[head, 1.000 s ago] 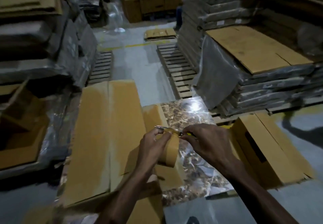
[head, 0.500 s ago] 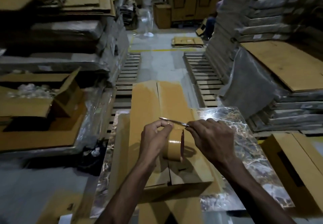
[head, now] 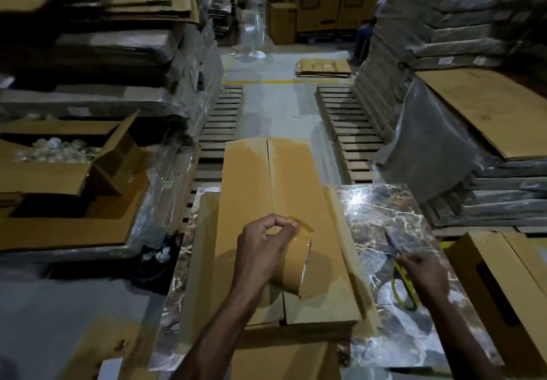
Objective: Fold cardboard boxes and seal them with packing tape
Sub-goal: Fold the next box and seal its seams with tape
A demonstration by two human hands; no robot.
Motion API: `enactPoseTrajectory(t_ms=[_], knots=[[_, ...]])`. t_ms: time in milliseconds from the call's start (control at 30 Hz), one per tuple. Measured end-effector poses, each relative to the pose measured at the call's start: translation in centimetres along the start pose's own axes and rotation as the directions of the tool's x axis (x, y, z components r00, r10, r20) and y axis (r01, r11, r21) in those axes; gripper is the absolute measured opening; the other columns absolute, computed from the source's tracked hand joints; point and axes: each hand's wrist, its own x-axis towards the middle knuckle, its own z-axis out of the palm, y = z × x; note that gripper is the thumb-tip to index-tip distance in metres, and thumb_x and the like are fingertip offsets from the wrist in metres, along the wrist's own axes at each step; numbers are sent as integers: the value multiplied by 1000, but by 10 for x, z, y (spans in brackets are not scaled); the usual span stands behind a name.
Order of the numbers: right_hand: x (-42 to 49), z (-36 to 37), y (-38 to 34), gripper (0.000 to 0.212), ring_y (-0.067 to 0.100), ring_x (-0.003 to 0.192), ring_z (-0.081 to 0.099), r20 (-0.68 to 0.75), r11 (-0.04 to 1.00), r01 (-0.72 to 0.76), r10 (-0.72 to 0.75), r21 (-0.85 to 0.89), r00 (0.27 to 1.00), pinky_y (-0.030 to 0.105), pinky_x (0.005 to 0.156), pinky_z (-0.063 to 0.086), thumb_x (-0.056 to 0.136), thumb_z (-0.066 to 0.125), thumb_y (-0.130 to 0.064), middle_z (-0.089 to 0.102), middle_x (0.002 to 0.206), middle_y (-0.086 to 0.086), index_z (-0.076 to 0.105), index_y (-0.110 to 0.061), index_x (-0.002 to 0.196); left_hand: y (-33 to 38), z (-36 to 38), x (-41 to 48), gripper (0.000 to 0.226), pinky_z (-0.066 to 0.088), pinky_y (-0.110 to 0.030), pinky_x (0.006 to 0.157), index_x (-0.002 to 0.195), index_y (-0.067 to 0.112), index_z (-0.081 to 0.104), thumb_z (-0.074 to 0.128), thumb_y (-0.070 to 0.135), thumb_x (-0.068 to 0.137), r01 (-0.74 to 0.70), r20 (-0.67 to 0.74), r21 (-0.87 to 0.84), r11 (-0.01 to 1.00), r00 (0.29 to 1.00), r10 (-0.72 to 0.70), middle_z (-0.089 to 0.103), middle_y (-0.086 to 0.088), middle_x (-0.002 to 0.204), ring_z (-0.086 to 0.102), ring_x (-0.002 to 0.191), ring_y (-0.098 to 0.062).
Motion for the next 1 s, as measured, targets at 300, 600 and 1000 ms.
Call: enactPoseTrajectory(t_ms=[300, 600, 1000], knots=[[-9, 56, 95, 36, 30, 71, 69, 269, 958, -284, 261, 49, 927, 35, 69, 47, 55, 74, -49, 69, 54, 7, 76, -13, 56, -9, 28, 9, 26, 41, -34, 75, 77, 23, 73, 75, 45, 90, 47, -86, 53, 997, 995, -42, 77, -2, 88, 69, 89, -26], [7, 69, 71, 50, 48, 102, 67, 47, 972, -228, 225, 60, 973, 50, 88, 54, 91, 71, -47, 72, 106, 30, 76, -1, 109, -17, 36, 13, 25, 46, -35, 79, 80, 24, 75, 74, 47, 90, 78, -148, 58, 995, 987, -69, 77, 2, 88, 69, 95, -27], [-101, -35, -213, 42, 1, 102, 70, 388, 661, 461, -736, 592, 555, 23, 86, 59, 81, 77, -56, 76, 109, -19, 77, -34, 117, -3, 22, 16, 25, 43, -31, 70, 80, 27, 75, 69, 44, 96, -4, -160, 60, 998, 987, 14, 75, 7, 83, 67, 86, -20]])
